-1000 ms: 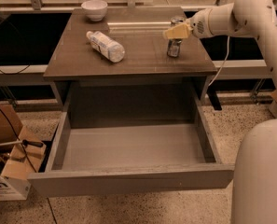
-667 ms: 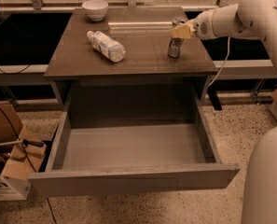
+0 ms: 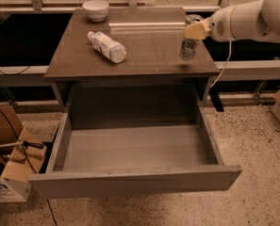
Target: Place redbull can into top drawer
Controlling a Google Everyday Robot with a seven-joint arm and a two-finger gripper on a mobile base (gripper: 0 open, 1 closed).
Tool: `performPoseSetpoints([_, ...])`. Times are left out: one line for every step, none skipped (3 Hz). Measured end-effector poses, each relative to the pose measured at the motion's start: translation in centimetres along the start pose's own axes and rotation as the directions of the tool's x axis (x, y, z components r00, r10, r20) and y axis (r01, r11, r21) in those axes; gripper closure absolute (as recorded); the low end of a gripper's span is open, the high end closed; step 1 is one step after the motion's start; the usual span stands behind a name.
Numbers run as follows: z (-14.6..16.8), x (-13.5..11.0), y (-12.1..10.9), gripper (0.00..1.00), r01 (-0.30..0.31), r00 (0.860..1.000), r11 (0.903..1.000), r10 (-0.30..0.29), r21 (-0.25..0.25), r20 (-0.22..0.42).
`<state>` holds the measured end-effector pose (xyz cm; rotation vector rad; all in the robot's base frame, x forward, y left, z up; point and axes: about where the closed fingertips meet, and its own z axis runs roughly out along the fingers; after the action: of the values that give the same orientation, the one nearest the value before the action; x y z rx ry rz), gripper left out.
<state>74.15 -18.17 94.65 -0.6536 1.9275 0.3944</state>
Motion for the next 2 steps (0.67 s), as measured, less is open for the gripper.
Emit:
performPoseSetpoints([-4.8,2.4,5.7,1.00,-0.068,0.996,0.9977,0.068,-0.001,-0.054])
performPoseSetpoints([-6.4,5.3,9.2,1.00,-0.112,0.988,0.9937,0.110,-0.012,-0.111])
